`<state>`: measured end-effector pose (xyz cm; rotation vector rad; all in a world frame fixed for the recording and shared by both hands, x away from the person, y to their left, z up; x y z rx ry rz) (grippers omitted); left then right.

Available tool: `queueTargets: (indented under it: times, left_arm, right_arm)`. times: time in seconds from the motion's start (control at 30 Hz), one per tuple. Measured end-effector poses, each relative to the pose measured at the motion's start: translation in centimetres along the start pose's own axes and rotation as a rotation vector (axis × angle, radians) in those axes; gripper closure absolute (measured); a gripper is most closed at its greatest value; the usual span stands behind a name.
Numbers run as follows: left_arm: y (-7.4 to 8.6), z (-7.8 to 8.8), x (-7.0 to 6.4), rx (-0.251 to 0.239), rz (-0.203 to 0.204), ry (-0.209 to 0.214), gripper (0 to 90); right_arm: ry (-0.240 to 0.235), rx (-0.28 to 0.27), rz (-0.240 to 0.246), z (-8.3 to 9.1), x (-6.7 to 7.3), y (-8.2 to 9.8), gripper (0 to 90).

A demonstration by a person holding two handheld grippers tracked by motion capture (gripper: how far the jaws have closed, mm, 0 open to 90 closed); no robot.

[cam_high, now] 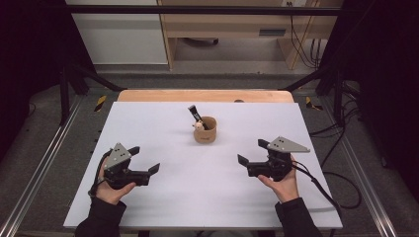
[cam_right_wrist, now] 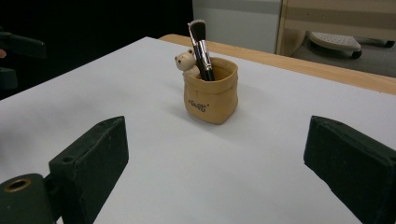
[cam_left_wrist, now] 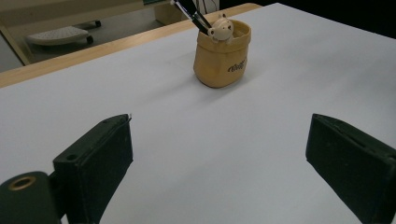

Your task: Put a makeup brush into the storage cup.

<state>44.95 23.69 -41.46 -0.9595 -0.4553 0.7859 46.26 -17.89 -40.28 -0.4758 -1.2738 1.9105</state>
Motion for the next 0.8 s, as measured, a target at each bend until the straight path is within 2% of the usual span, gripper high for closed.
queueTargets:
  times: [0.2,0.37,0.7,0.8]
  left_arm:
    - [0.1,0.1,0.1,0.001,0.001,-0.002,6.6]
    - [0.3,0.1,0.2,0.001,0.001,-0.004,6.6]
    - [0.6,0.0,0.1,0.010,0.006,-0.006,6.6]
    - [0.8,-0.1,0.1,0.013,0.005,-0.005,6.6]
  right_arm:
    - [0.005,-0.001,-0.025,1.0,-0.6,1.3,7.1]
    - [0.006,-0.006,-0.025,1.9,-0.9,2.1,7.2]
    - [0.009,-0.013,-0.044,2.9,-1.1,2.9,7.2]
    - [0.019,-0.007,-0.030,3.0,-1.1,3.0,7.0]
Point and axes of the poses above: each handheld gripper's, and its own axes: z roughly backward along the jaws, y roughly out of its underside, x roughly to its left, the point moved 2 cm from there along -z, roughly forward along the jaws, and after that the axes turned 5 degrees about x, right-handed, at the moved point
